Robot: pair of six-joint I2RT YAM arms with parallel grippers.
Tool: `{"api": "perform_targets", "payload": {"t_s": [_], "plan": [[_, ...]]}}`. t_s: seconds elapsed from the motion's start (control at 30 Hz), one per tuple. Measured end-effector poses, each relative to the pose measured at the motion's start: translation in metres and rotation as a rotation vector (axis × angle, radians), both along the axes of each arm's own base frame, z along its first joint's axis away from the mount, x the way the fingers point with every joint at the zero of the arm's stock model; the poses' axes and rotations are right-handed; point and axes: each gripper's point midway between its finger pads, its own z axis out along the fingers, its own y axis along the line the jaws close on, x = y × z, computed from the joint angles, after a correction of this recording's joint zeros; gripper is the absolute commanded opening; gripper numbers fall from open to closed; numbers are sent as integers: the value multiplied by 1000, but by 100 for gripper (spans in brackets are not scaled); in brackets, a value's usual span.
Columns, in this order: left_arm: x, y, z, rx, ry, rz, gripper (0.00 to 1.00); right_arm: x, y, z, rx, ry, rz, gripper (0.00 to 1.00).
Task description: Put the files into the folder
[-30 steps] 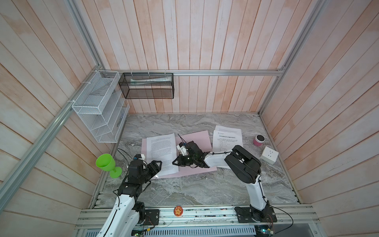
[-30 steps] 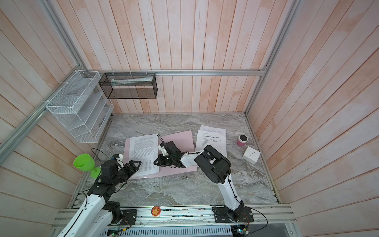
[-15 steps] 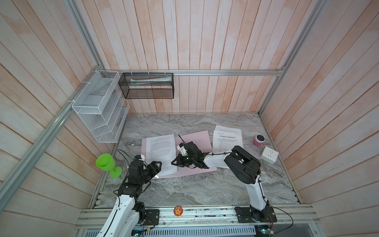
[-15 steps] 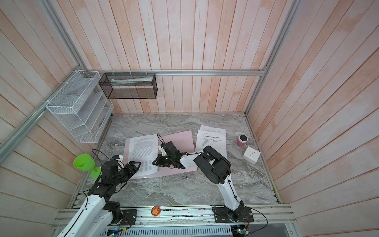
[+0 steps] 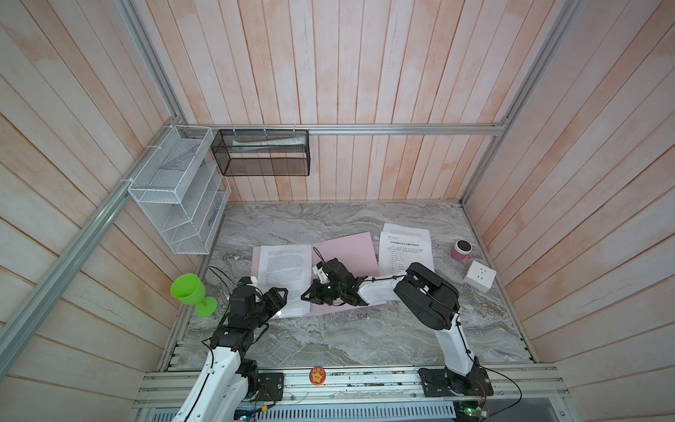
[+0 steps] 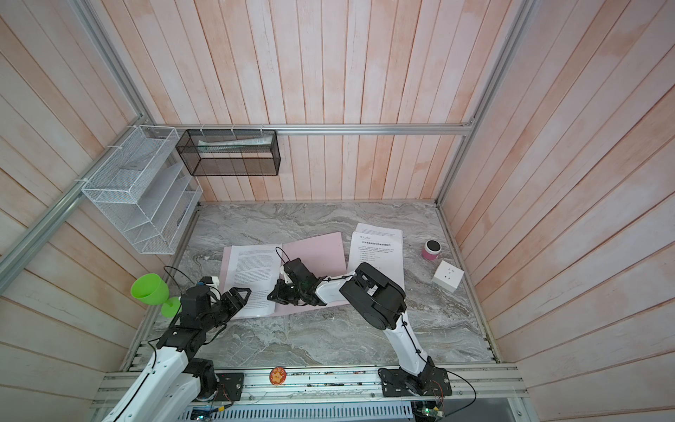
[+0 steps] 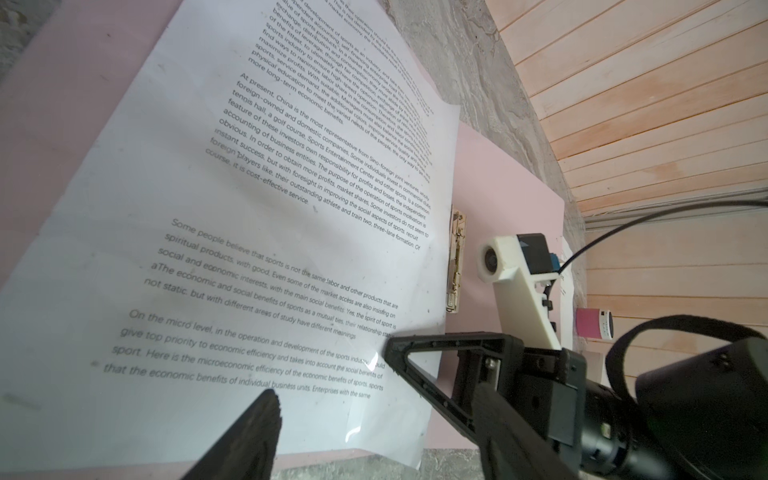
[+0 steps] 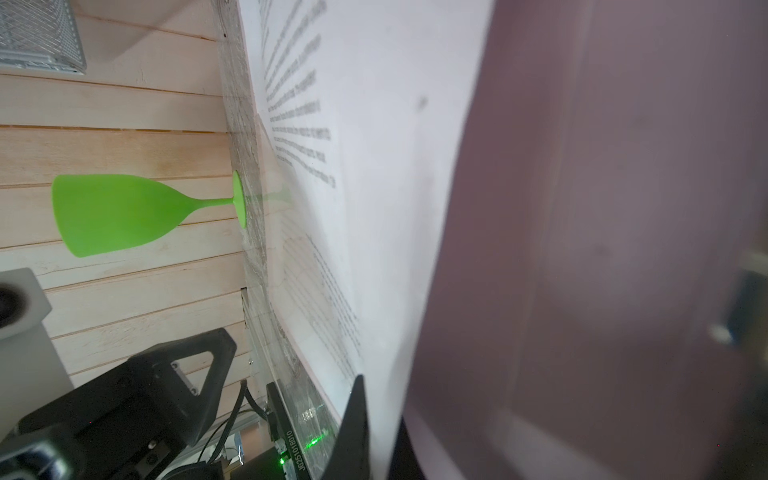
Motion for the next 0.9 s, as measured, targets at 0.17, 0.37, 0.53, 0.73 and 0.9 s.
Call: {"api": "perform_targets", "payload": {"t_s": [0.17,0.37,0.53,0.73,0.9], "plan": [[-2,0,-5,1,12,0,75,4,10,4,14,-6,1,0],[-2,0,-6,1,12,0,75,5,24,5,24,-19,21,0],[-3,0,-7,2,14,0,75,3,24,3,20,-16,27,0],[-6,0,-13,3,29,0,75,2,27,6,24,-10,37,0],[-6,0,-13,3,29,0,75,-1,29,8,29,5,45,3]]}}
